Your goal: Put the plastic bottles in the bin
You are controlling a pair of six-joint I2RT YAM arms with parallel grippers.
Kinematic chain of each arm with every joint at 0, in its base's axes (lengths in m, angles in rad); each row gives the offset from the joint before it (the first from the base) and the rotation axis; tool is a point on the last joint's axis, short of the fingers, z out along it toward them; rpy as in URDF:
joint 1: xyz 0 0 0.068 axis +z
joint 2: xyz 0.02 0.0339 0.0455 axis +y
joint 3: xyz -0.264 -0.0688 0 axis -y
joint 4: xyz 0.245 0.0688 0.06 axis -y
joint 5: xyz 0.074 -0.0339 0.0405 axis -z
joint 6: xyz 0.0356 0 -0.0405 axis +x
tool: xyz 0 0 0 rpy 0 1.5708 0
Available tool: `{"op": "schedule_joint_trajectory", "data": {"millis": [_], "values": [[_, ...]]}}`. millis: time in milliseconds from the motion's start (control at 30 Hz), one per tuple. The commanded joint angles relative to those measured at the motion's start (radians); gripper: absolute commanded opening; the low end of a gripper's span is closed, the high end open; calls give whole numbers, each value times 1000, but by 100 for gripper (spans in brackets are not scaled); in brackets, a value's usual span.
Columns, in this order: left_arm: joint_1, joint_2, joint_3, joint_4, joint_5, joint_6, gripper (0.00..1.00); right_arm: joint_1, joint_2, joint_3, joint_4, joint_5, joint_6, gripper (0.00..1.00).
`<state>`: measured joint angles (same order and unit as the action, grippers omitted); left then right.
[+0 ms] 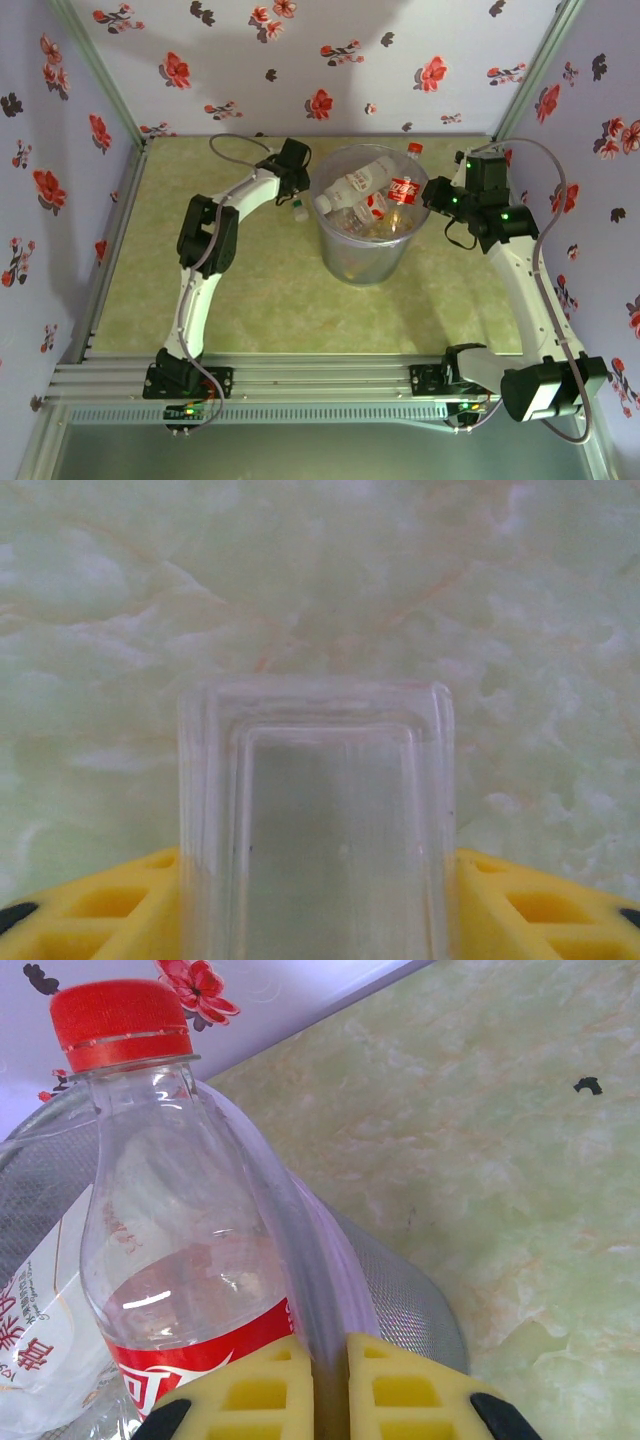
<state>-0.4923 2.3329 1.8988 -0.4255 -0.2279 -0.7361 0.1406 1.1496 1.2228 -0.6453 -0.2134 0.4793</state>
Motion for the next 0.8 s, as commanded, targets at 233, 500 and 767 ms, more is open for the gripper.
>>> {"op": "schedule_joint_trajectory", "data": {"millis": [233, 500, 767], "values": [[14, -319, -109, 80, -59, 5, 33, 14, -17, -13, -53, -10, -7, 0], [-5, -593, -237, 231, -67, 44, 15, 14, -19, -19, -40, -19, -3, 0], [-128, -818, -337, 463, -65, 219, 2, 17, -10, -26, -24, -46, 8, 0]]}}
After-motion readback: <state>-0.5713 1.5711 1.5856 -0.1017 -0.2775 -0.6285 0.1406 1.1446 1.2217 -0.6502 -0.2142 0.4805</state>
